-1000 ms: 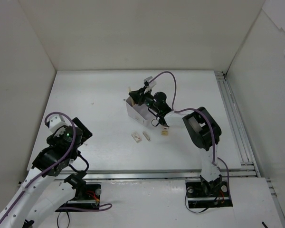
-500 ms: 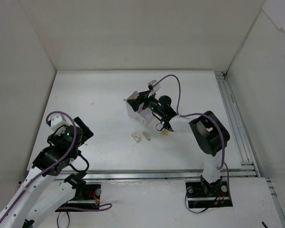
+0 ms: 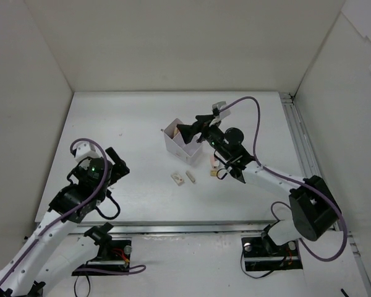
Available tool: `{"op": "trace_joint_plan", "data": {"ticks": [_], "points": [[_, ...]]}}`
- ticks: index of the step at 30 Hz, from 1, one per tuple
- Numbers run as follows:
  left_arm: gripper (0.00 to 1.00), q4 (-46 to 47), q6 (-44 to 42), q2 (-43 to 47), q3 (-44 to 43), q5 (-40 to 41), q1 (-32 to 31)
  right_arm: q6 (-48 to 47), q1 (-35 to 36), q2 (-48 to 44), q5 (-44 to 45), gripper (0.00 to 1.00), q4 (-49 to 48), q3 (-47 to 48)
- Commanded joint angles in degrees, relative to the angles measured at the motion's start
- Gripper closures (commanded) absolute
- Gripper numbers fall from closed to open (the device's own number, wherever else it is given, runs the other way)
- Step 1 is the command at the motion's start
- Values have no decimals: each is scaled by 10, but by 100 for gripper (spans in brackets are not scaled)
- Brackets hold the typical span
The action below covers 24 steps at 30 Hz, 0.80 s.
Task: Sort the stationery into containers
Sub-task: Place the pen in the storage box, then pick up the stationery from the center of the board.
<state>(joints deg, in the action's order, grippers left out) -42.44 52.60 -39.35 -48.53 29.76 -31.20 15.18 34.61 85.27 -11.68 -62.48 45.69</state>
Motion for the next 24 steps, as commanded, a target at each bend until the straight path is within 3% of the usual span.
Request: {"op": "trace_joint_plan", "data": {"ticks": [1, 3, 4, 6, 7, 10, 14, 24], "points": [[0, 64, -32, -38, -8, -29, -12, 3, 15, -66, 84, 2, 177, 11], [0, 84, -43, -56, -9, -38, -19, 5, 20, -87, 172, 2, 311, 66], [0, 91, -50, -61, -8, -44, -25, 4, 32, -87, 204, 2, 462, 95], [0, 118, -65, -73, -5, -54, -31, 0, 41, -81, 284, 2, 616, 149], [0, 126, -72, -77, -2, -58, -31, 5, 48, -85, 302, 2, 646, 153], [0, 160, -89, -89, 4, -80, -36, 18, 53, -126, 285, 2, 663, 104], [0, 188, -112, -107, 4, -107, -41, -17, 64, -158, 173, 2, 661, 54], [0, 191, -115, -117, 9, -118, -52, -44, 106, -17, 153, 2, 641, 62]]}}
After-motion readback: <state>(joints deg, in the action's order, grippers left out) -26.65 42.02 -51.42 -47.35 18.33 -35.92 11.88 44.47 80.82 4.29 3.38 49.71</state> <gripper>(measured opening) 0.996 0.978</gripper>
